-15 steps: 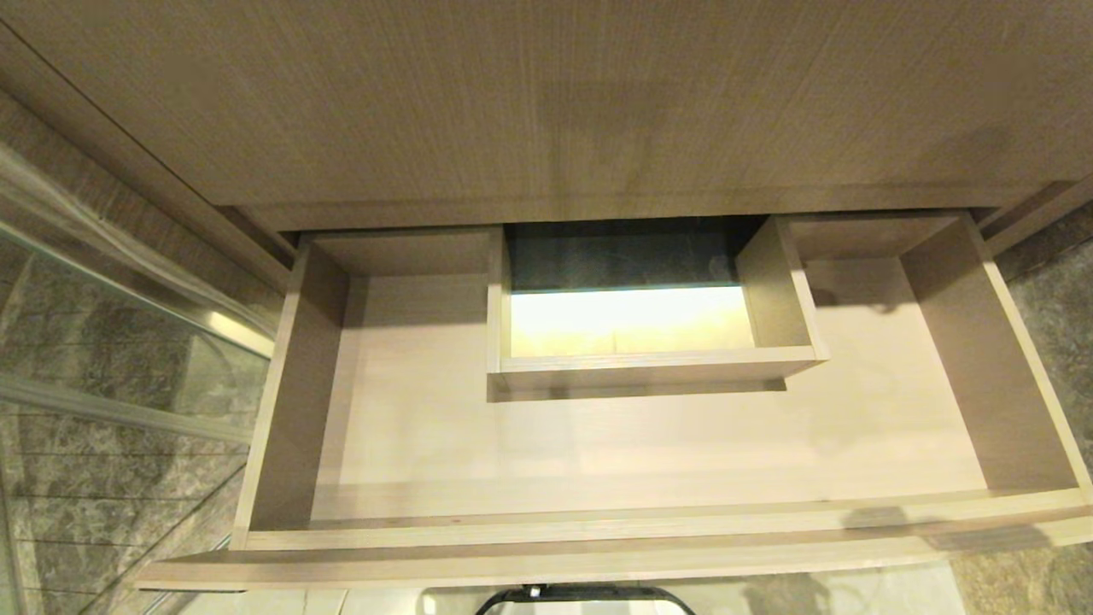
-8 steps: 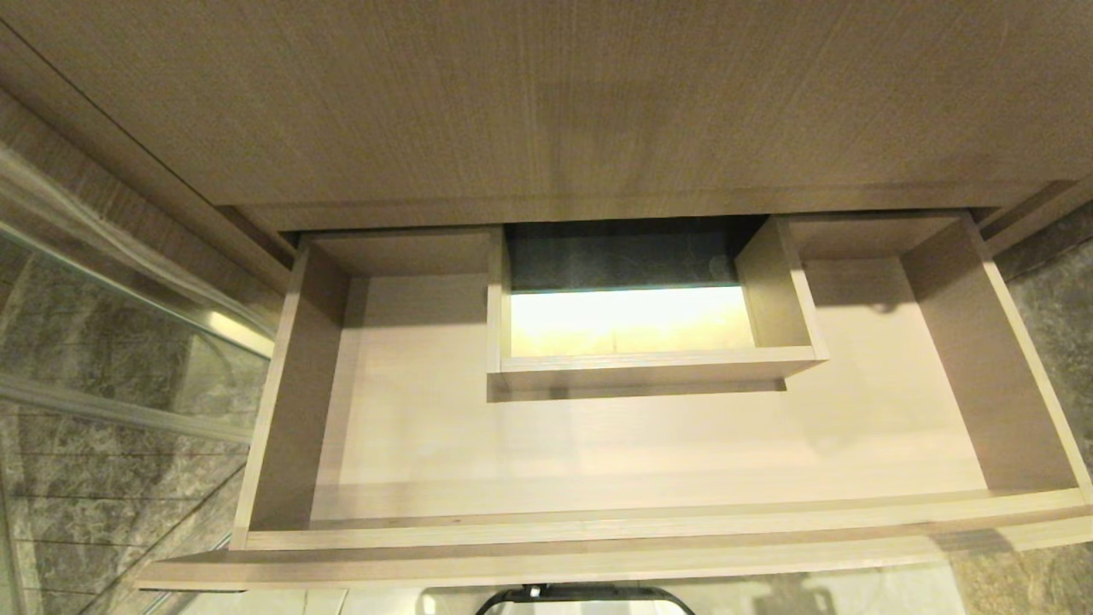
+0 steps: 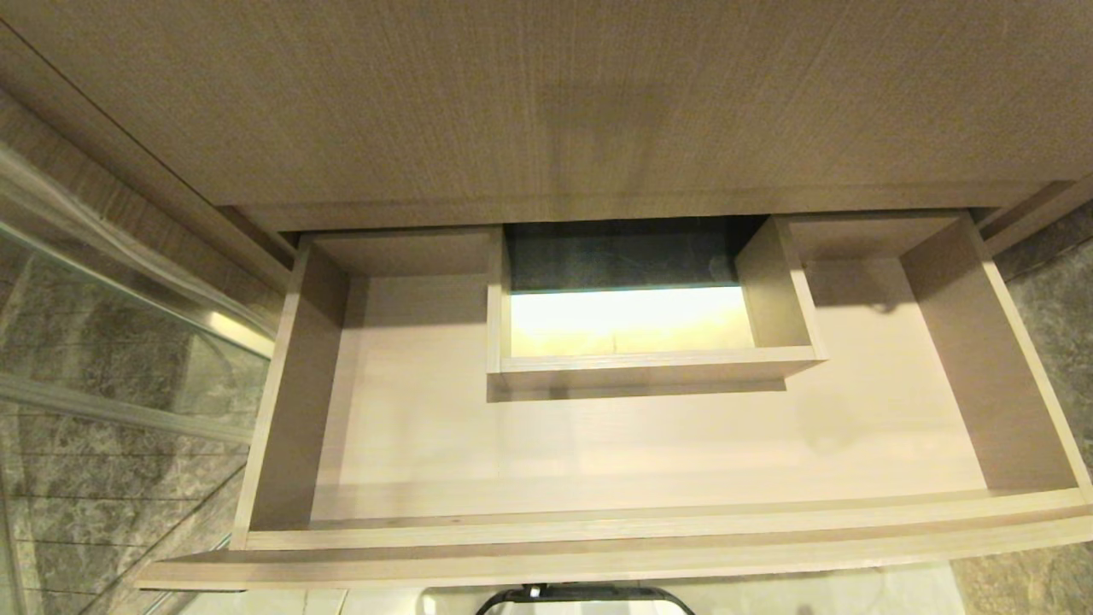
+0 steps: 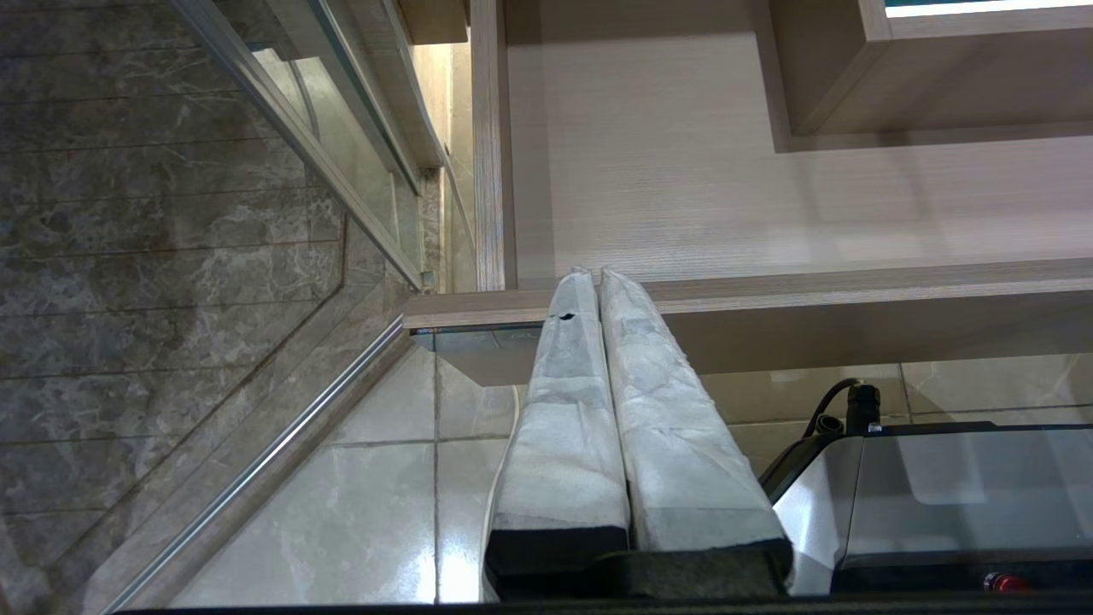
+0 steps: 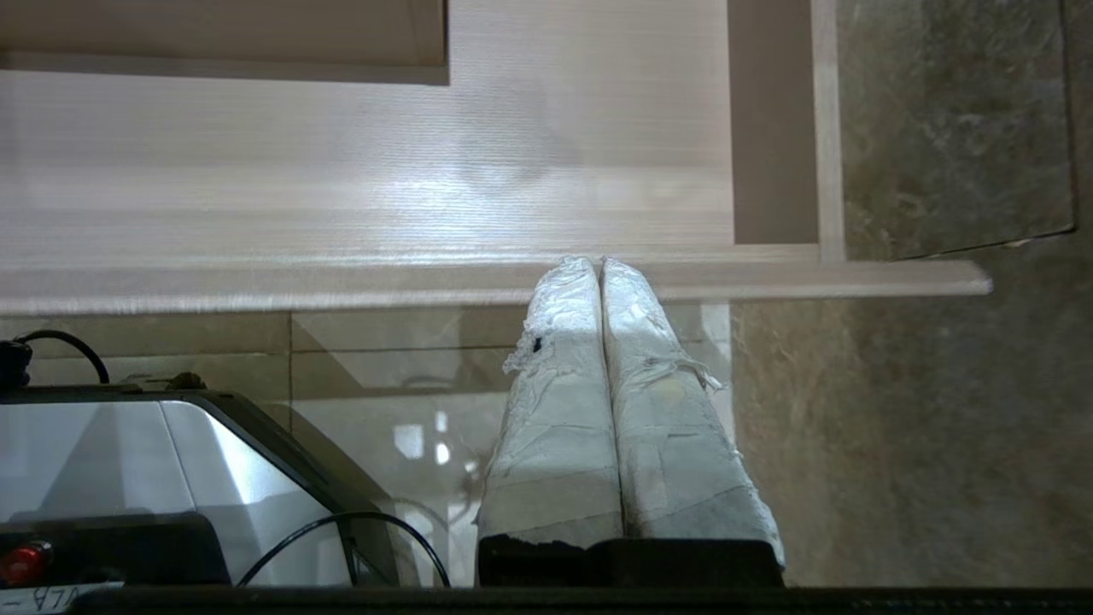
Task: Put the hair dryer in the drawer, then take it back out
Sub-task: Pick up the hairdryer
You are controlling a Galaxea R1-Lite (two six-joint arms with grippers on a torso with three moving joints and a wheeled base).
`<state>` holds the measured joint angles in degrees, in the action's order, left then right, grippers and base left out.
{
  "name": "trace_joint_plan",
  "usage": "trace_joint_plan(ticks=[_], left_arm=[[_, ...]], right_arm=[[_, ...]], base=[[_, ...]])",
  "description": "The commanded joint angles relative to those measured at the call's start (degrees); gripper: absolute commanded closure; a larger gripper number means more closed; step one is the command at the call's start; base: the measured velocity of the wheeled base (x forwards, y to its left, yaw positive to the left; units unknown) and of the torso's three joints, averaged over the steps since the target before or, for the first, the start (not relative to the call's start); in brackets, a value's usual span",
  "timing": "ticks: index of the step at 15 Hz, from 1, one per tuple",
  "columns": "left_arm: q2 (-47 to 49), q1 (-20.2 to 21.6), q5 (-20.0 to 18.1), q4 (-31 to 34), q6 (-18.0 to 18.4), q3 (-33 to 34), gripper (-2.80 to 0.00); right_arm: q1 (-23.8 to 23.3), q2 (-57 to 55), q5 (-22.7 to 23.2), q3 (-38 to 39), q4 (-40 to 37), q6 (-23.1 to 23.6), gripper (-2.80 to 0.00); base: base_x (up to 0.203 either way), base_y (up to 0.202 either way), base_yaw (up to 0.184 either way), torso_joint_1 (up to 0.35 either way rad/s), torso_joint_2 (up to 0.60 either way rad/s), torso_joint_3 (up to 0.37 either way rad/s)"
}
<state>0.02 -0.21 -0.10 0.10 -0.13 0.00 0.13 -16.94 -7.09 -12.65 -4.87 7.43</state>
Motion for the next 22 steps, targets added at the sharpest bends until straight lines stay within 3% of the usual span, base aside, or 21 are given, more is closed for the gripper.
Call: trace_joint_plan(ticks=[1,3,6,13,17,22], left_arm=[[0.0,0.0,-0.1,0.0,0.0,0.0,0.0],[0.0,0.0,0.0,-0.1,0.0,0.1,0.0],[0.0,0.0,-0.1,-0.1,0.0,0.0,0.0],[0.0,0.1,0.0,-0.1,0.0,0.0,0.0],[0.0,0.0,-0.1,-0.1,0.0,0.1,0.0],[0.0,0.0,0.0,-0.1,0.1,0.1,0.0]], right_arm=[[0.4,10.3,0.3,5.6,0.7,0.5,0.0],[0.4,16.7,2.2,9.4,4.0,2.0,0.0],[2.5,17.0,7.8,14.9,14.7,3.7,0.0],[2.9,17.0,8.7,14.9,14.4,3.3,0.0],[7.8,19.2,8.7,14.9,14.4,3.5,0.0],[8.2,19.2,8.7,14.9,14.9,3.1,0.0]], base=[[0.0,0.0,0.0,0.0,0.0,0.0],[0.0,0.0,0.0,0.0,0.0,0.0],[0.0,0.0,0.0,0.0,0.0,0.0],[0.0,0.0,0.0,0.0,0.0,0.0],[0.0,0.0,0.0,0.0,0.0,0.0],[0.0,0.0,0.0,0.0,0.0,0.0]])
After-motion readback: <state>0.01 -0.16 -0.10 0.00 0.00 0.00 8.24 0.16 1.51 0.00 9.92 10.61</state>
